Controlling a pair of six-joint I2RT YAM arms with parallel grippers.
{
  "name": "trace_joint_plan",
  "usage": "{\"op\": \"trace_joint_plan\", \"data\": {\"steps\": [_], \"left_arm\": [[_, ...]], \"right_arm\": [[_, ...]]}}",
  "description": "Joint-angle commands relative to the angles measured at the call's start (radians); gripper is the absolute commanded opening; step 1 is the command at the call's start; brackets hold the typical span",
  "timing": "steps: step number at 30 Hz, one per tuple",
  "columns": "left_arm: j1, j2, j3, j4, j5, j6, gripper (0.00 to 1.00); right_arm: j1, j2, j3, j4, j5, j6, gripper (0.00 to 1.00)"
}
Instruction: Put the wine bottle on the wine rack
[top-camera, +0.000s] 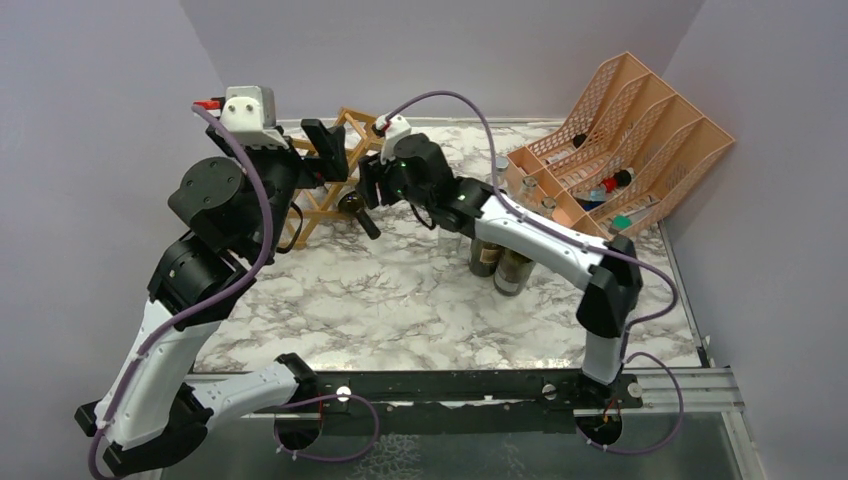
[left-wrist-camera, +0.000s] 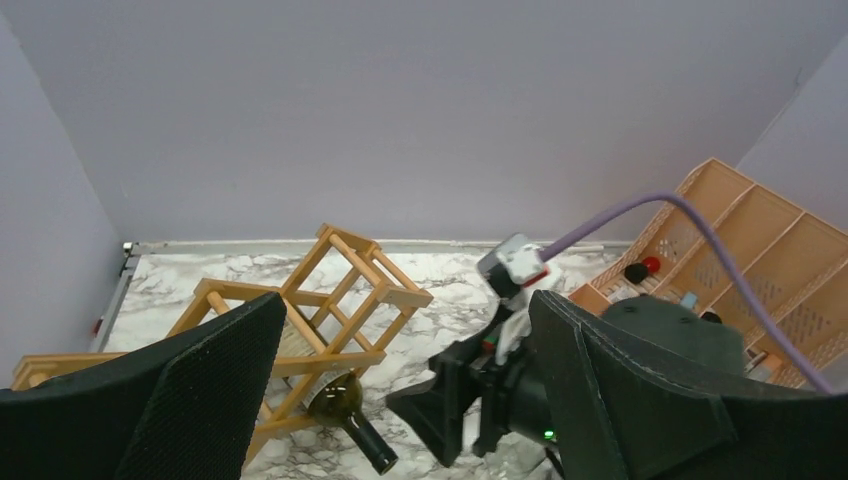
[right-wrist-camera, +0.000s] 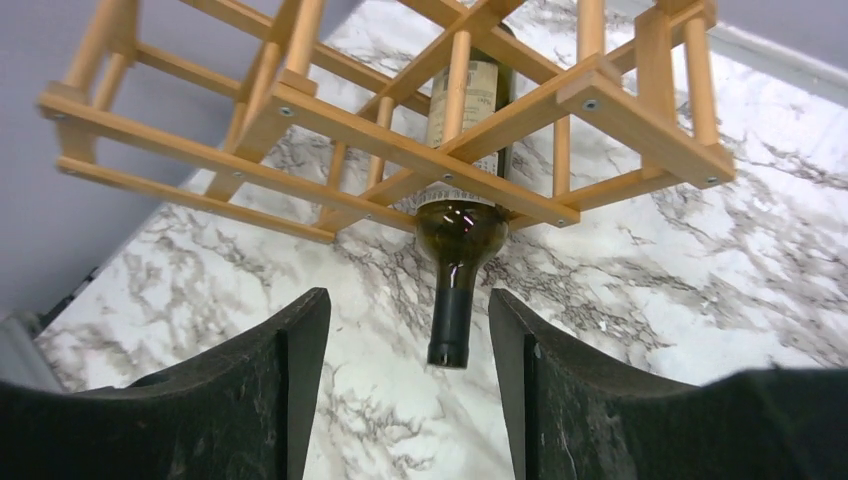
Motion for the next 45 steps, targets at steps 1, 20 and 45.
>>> {"op": "trace_joint_plan", "data": {"steps": [1,20,45], "left_arm": [[-0.002,-0.039,-0.022,-0.004,0.068,0.010,0.99],[-0.002,-0.248,-0.618,0.221,0.347,-0.041,0.99],[-0.002,-0.327,-0.813,0.453,0.292,-0.012,0.99]], "right_arm": [[-0.004,-0.189,-0.111,-0.035,0.031,-0.021,0.63],[-0.024,-0.665,-0.377,-0.380,0.657,-0.032,0.74],[-0.139,-0.638,-0.482,-0.357,0.376,0.014,0.32]]}}
